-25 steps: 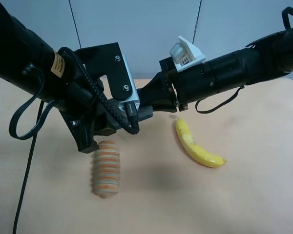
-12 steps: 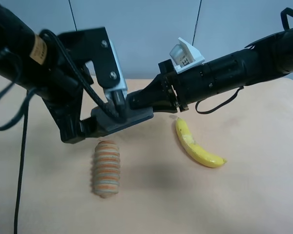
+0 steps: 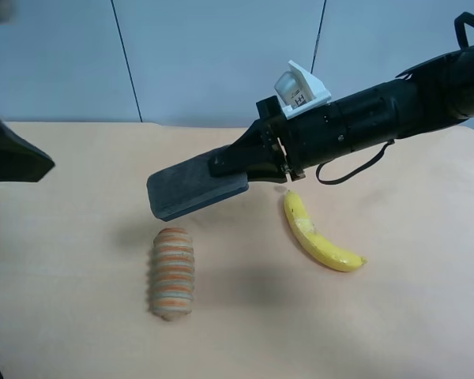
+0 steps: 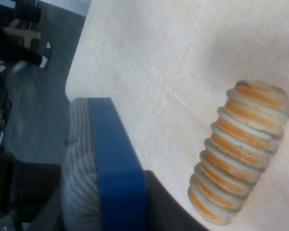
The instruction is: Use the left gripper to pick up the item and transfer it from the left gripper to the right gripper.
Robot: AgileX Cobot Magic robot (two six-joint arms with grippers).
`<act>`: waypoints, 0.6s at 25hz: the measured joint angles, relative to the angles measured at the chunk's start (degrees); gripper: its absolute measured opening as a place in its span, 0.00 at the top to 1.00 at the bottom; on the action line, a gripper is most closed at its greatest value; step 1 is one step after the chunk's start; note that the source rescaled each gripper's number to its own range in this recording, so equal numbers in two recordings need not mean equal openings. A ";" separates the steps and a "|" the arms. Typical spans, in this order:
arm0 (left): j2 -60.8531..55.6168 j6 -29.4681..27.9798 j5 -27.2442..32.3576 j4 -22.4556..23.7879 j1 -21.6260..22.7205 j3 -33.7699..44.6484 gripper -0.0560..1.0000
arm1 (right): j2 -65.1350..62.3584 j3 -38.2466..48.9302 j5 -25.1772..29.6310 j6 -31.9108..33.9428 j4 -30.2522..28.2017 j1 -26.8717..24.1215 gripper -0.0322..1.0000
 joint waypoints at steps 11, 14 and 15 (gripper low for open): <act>-35.66 -6.87 6.02 -3.77 0.00 19.12 0.00 | 0.00 0.00 0.00 0.00 0.00 0.00 0.96; -42.57 -6.91 6.02 -7.38 0.00 21.35 0.00 | 0.00 0.00 0.00 0.00 0.00 0.00 0.96; -44.43 -6.72 6.02 -8.18 0.00 22.25 0.00 | 0.00 0.00 0.00 0.00 0.00 0.00 0.96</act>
